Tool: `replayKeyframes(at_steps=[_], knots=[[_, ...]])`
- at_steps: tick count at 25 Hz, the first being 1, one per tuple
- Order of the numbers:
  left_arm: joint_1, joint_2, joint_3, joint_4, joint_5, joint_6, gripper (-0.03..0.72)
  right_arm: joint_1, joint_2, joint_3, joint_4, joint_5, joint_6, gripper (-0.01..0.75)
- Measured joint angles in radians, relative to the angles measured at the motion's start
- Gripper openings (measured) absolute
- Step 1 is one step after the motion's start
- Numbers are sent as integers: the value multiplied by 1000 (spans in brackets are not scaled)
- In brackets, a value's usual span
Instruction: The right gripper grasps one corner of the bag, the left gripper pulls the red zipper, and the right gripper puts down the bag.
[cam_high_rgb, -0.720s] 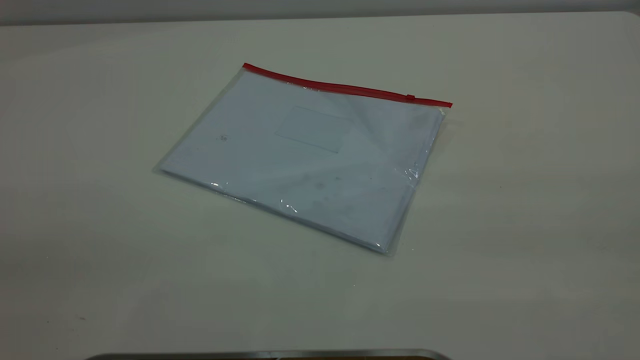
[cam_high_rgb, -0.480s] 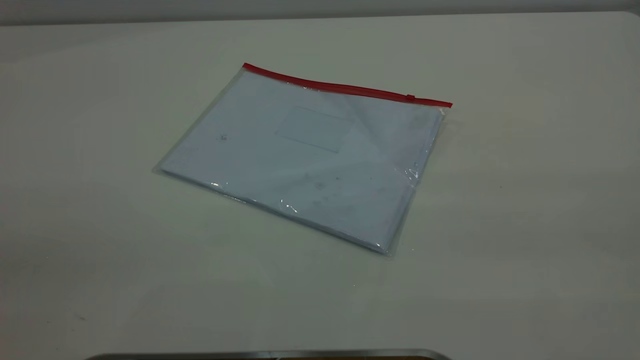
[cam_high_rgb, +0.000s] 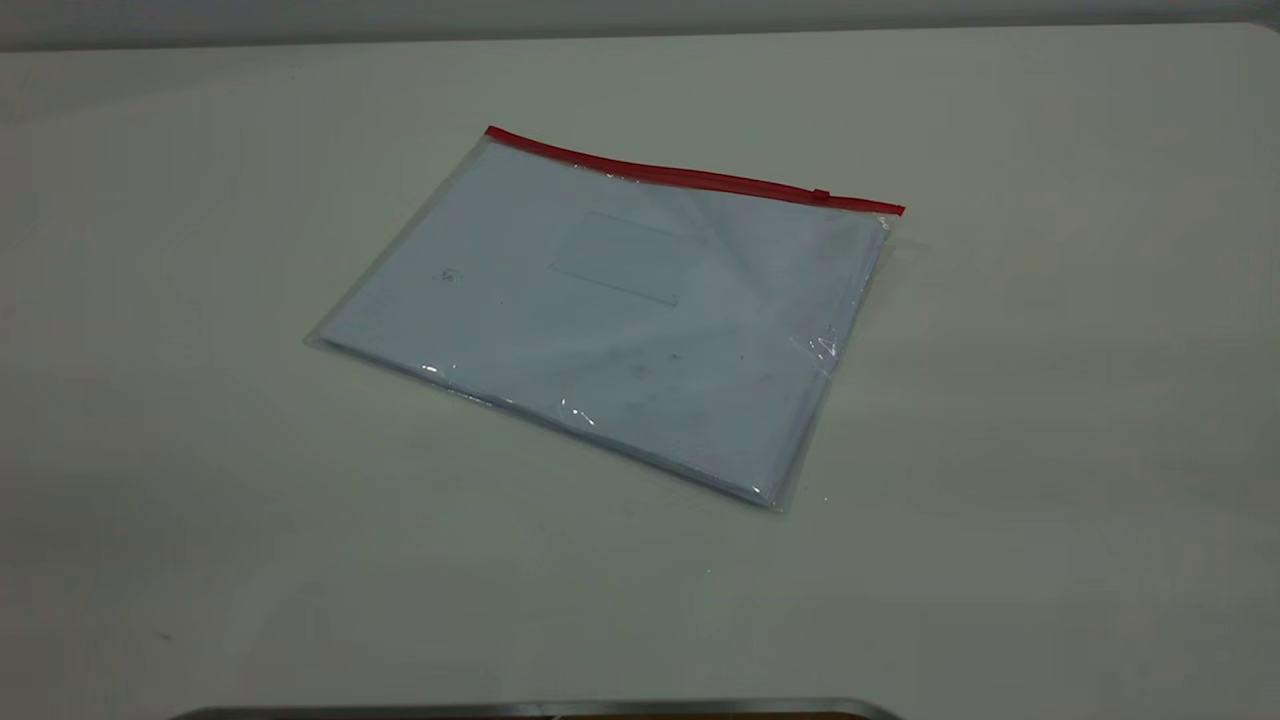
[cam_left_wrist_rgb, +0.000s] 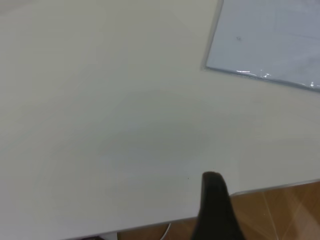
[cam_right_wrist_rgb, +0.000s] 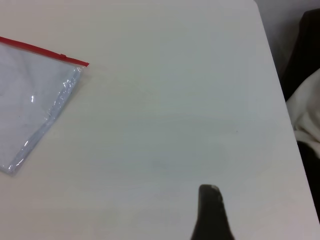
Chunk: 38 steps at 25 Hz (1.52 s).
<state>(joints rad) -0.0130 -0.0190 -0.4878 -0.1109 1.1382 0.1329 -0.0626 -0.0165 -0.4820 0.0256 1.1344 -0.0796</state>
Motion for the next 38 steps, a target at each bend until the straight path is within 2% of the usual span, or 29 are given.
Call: replayKeyframes(at_steps=[25,32,38], knots=[[0,11,-12,-11,-8,-1,590,0,0,-2,18,-6,36,570],[0,345,-193,-38,-132,-46,590,0,221,-119,57,-31,49,570],[0,762,-352,-48,-310,-45,590,0,542,-219,123,-115,-23,570]])
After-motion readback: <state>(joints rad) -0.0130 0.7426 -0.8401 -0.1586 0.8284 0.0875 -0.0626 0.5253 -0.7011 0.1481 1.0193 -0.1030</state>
